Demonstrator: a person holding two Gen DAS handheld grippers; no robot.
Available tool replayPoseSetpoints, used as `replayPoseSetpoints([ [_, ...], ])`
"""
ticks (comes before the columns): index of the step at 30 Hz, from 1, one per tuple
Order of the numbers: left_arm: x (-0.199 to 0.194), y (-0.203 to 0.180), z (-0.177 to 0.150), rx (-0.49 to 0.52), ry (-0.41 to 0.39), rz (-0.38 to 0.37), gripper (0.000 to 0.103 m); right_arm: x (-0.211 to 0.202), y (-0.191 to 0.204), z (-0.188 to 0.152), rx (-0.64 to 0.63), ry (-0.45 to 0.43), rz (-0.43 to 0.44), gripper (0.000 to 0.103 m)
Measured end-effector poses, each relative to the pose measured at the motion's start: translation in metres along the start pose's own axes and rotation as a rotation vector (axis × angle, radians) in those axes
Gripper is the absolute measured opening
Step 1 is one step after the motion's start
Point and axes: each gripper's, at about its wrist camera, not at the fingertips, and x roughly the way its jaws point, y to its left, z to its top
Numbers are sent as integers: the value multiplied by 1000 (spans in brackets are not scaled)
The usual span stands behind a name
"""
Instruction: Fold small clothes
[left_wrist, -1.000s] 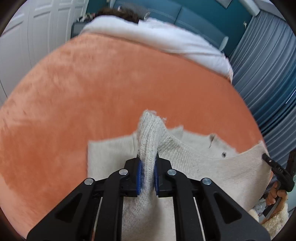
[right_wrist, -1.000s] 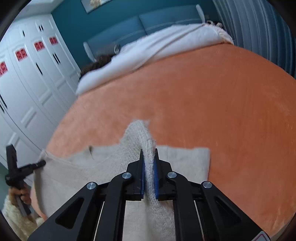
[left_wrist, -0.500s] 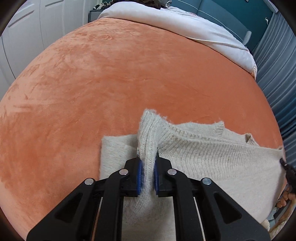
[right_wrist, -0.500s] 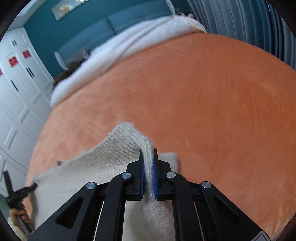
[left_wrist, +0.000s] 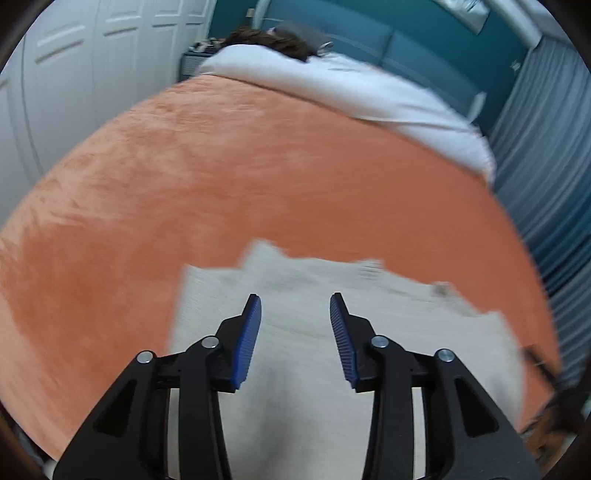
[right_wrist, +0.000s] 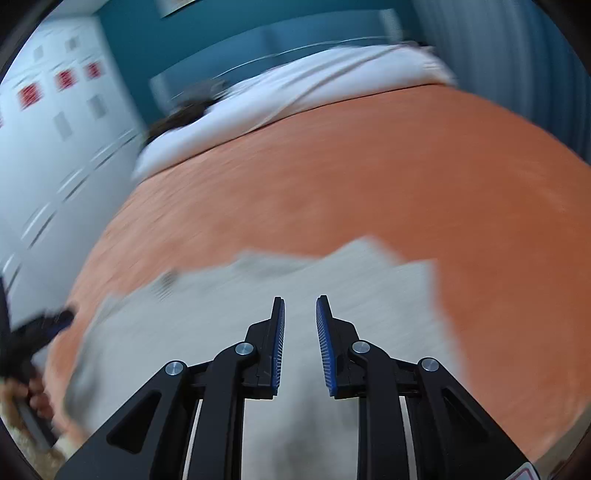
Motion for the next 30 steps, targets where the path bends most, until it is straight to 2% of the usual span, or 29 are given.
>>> replayPoseSetpoints([
  [2, -6, -37, -27, 29, 39, -91, 42, 16, 57, -33, -83, 110, 137, 19],
  [4, 0, -64, -54, 98, 89, -84, 42, 28, 100, -64, -166, 180, 208, 10],
  [6, 13, -73, -77, 142, 154, -36, 41, 37, 116, -84, -214, 226, 207, 9],
  [8, 20, -57, -92, 136, 205, 2, 41, 39, 101, -94, -222, 245, 162, 6],
  [9, 21, -47, -97, 140, 212, 51, 41, 38, 86, -94, -211, 245, 128, 0],
  [11, 15, -17, -101, 131, 205, 123, 37, 27, 40, -88, -129, 250, 79, 0],
  [14, -7, 30, -103, 90, 199, 152, 34, -1, -41, -83, -2, 220, -95, 0],
  [15, -13, 43, -104, 73, 202, 149, 28, -10, -66, -84, 53, 219, -77, 0],
  [17, -19, 55, -108, 48, 212, 143, 27, -24, -104, -86, 153, 212, -159, 0],
  [18, -21, 55, -108, 47, 214, 145, 27, -30, -112, -86, 190, 203, -125, 0],
  [20, -25, 44, -103, 42, 198, 151, 28, -42, -106, -77, 208, 158, -171, 2],
  [21, -27, 34, -100, 41, 187, 132, 29, -44, -93, -71, 176, 141, -154, 11],
  [22, -29, 24, -95, 43, 169, 104, 31, -43, -79, -66, 145, 134, -132, 11],
  [24, -30, 4, -92, 77, 150, 76, 43, -33, -50, -55, 66, 143, -68, 11],
  [26, -14, -6, -94, 140, 183, 127, 46, -17, -25, -58, -17, 162, -62, 10],
  [28, 6, 7, -103, 135, 238, 184, 45, -1, -33, -69, -31, 195, -120, 5],
  [29, 6, 16, -107, 111, 233, 159, 44, 10, -39, -74, 1, 215, -127, 0],
  [30, 0, 25, -107, 87, 212, 125, 41, 12, -51, -79, 44, 222, -94, 0],
])
